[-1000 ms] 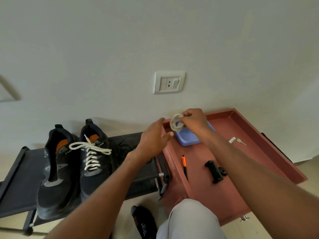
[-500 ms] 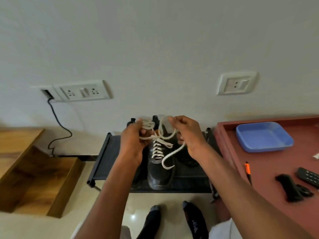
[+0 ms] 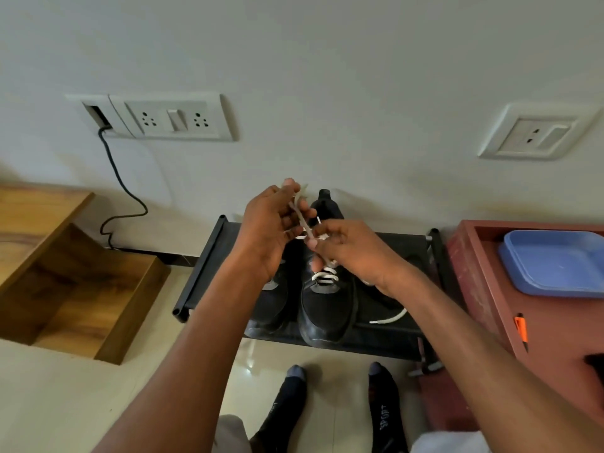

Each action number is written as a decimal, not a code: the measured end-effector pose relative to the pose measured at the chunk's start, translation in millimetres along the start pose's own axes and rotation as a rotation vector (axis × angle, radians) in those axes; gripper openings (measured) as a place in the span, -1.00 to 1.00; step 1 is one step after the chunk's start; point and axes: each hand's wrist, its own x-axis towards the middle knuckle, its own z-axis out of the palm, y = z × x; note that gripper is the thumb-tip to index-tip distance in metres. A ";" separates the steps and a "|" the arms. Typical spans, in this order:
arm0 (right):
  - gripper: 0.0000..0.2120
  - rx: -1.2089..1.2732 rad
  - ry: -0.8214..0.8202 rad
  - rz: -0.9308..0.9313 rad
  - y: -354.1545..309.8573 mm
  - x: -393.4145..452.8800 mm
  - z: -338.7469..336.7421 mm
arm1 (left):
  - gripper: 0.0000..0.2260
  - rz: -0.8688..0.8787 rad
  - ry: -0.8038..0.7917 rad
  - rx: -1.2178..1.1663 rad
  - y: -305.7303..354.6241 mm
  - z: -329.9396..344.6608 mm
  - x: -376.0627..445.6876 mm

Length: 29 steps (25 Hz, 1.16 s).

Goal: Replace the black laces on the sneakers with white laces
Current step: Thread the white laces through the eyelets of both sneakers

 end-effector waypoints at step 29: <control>-0.86 -0.662 0.640 0.242 0.9 7.2 22.3 | -0.81 0.127 0.158 1.140 4.4 -98.0 1.9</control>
